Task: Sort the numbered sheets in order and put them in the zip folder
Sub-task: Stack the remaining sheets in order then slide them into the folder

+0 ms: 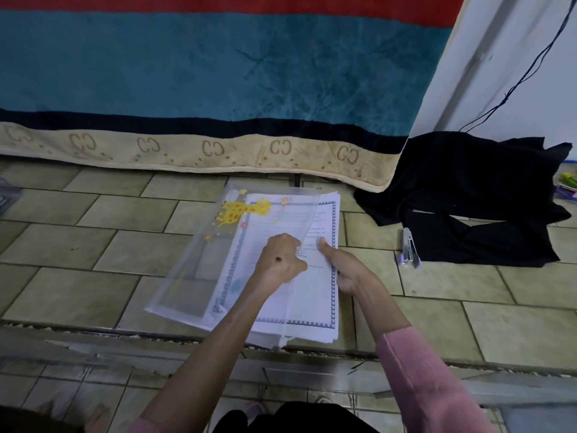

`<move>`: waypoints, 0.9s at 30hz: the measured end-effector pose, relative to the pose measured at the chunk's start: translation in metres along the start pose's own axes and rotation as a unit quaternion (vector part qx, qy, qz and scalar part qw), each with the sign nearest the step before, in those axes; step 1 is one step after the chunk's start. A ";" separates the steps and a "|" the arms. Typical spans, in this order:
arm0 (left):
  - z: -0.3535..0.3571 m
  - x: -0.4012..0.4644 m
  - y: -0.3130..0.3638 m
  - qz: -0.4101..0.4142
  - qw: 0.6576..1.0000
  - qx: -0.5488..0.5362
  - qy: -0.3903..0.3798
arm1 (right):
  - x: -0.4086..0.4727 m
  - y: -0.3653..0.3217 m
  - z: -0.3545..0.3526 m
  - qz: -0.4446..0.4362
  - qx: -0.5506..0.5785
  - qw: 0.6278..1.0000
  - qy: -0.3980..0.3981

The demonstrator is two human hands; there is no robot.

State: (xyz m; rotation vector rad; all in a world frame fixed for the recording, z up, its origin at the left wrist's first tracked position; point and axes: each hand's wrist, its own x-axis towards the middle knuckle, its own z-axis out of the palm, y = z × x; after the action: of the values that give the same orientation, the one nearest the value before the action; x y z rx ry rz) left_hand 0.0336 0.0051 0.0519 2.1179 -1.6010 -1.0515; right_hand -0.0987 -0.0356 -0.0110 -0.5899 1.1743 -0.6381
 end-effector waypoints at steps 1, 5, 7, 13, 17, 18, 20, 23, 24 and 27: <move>0.001 0.000 0.000 -0.013 0.998 -0.049 -0.027 | 0.001 0.001 -0.003 0.004 0.006 1.000 0.009; -0.019 0.017 -0.022 -0.001 0.974 -0.220 -0.053 | 0.002 0.001 -0.014 -0.019 0.016 0.999 0.048; -0.045 0.031 -0.052 -0.003 0.991 -0.090 0.097 | 0.001 0.001 -0.020 -0.011 0.029 0.999 0.042; -0.070 0.045 -0.114 -0.182 0.973 -0.007 0.144 | 0.000 0.001 -0.007 0.027 0.130 0.991 0.000; -0.066 0.037 -0.114 -0.101 0.974 -0.187 0.072 | -0.002 -0.001 0.002 0.071 0.202 0.973 -0.082; -0.063 0.034 -0.118 -0.097 0.963 -0.244 0.059 | -0.003 -0.001 0.003 0.074 0.201 0.972 -0.101; -0.053 0.038 -0.134 -0.097 0.944 -0.308 0.062 | -0.007 -0.004 0.004 0.082 0.178 0.971 -0.135; -0.045 0.034 -0.137 -0.079 0.910 -0.394 0.102 | -0.016 -0.027 0.009 0.038 0.087 0.981 -0.171; -0.044 0.032 -0.135 -0.072 0.895 -0.422 0.128 | -0.022 -0.038 0.014 -0.008 0.011 0.990 -0.142; -0.037 0.034 -0.118 -0.066 0.843 -0.500 0.188 | -0.032 -0.074 0.028 -0.176 -0.248 0.953 -0.009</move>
State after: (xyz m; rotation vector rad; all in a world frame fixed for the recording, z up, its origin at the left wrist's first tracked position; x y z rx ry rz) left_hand 0.1471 0.0078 -0.0080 1.5327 -0.4937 -1.0723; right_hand -0.0905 -0.0607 0.0703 -1.2500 1.2281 -0.6357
